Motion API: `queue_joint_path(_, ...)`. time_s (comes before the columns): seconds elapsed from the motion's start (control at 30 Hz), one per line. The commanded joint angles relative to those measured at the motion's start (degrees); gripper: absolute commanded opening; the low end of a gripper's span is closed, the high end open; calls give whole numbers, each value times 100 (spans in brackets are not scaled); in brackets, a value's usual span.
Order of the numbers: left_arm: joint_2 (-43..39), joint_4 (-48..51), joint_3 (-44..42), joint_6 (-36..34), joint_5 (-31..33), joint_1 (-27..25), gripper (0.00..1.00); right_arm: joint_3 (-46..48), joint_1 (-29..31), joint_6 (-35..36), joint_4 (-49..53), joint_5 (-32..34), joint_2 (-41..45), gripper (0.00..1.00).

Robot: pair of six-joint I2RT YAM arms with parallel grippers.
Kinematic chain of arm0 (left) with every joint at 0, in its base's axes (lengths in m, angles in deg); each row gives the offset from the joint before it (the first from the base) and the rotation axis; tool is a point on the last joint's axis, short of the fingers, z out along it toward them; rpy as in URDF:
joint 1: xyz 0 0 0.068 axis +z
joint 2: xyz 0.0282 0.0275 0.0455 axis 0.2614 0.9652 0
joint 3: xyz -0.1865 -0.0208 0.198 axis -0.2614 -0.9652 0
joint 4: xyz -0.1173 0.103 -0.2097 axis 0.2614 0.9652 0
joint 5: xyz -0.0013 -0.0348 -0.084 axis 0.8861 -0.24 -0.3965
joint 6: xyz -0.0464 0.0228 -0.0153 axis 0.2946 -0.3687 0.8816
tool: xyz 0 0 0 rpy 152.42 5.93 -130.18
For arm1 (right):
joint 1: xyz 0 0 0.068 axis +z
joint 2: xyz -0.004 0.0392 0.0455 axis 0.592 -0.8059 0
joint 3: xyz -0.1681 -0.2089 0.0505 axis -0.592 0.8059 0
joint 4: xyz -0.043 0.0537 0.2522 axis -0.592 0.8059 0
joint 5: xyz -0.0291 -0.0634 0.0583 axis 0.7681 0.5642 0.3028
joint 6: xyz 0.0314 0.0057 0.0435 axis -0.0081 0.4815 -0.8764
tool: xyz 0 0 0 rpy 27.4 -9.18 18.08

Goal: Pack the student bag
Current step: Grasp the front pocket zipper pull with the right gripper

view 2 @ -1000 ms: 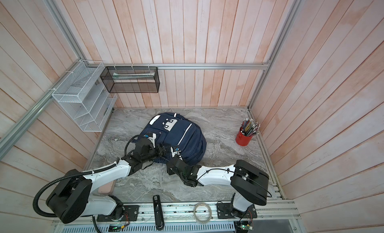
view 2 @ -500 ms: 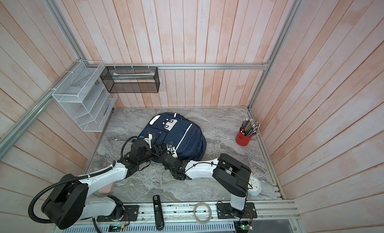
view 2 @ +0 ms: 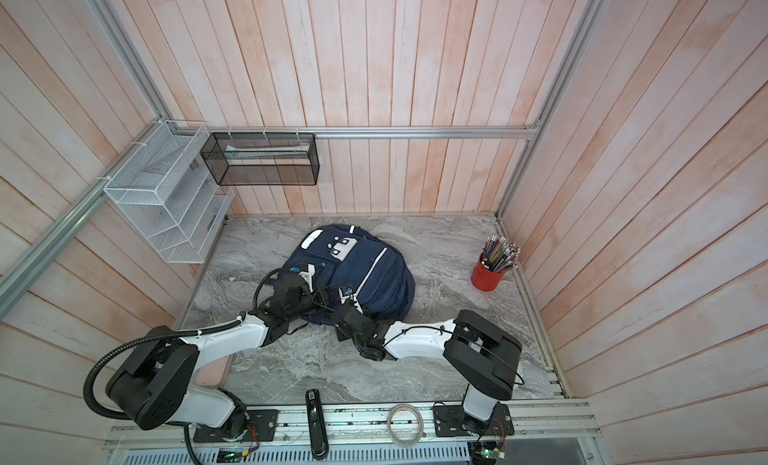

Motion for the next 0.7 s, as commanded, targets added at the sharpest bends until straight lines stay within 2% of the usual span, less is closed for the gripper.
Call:
queue_joint_path(0.0,-48,42,127,-180,-73,28,0,331,37,83,32,-164,622,0)
queue_joint_path(0.17,-159,72,-4,-194,-174,244,0,1155,-123,-75,260,0,1375,0)
queue_joint_path(0.3,-238,117,-47,-225,-232,255,0,1682,-420,28,356,-168,2117,0)
queue_joint_path(0.47,-331,64,-205,-190,-378,255,0,2166,-1439,669,255,-984,2928,0)
queue_joint_path(0.57,-330,71,-274,-186,-435,253,0,2200,-1960,1134,326,-1016,3195,0)
queue_joint_path(0.67,-295,51,-344,-178,-486,254,0,2171,-2597,1346,369,-1404,3278,0)
